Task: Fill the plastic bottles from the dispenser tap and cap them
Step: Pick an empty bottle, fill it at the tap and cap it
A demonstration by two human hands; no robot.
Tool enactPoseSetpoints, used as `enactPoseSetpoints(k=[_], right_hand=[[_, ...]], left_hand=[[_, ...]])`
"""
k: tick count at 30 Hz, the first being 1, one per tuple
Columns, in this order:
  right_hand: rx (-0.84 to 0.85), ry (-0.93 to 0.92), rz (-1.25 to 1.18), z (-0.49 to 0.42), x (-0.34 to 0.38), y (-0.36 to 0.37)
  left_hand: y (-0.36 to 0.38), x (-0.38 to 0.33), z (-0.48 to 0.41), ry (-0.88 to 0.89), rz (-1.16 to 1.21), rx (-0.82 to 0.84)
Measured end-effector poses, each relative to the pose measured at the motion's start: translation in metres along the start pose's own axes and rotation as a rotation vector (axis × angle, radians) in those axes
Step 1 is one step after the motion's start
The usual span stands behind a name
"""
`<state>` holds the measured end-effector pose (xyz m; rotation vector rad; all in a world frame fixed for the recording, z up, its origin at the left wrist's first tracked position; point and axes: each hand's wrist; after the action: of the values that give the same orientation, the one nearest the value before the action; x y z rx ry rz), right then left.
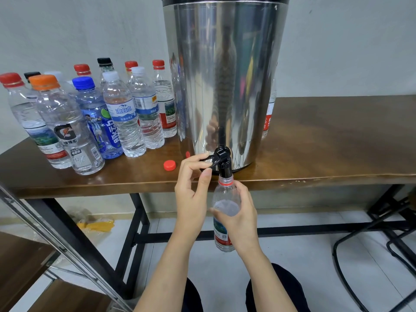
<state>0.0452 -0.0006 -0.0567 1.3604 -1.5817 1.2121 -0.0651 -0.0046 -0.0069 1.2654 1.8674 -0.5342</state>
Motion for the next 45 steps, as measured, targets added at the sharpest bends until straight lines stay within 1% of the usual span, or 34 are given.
enactPoseSetpoints(k=[45], right_hand=[[0.019, -0.025, 0.046, -0.0036, -0.0068, -0.0011]], left_hand=[[-0.0009, -0.0028, -0.0010, -0.032, 0.014, 0.005]])
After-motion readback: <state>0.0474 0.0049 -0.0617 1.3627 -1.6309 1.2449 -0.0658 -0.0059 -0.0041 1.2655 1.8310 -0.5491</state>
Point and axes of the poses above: each hand's wrist, its own z-axis away from the middle knuckle, its own y-axis out of the palm, x = y × z, and after that the axes turned 4 degrees about -y, right-handed
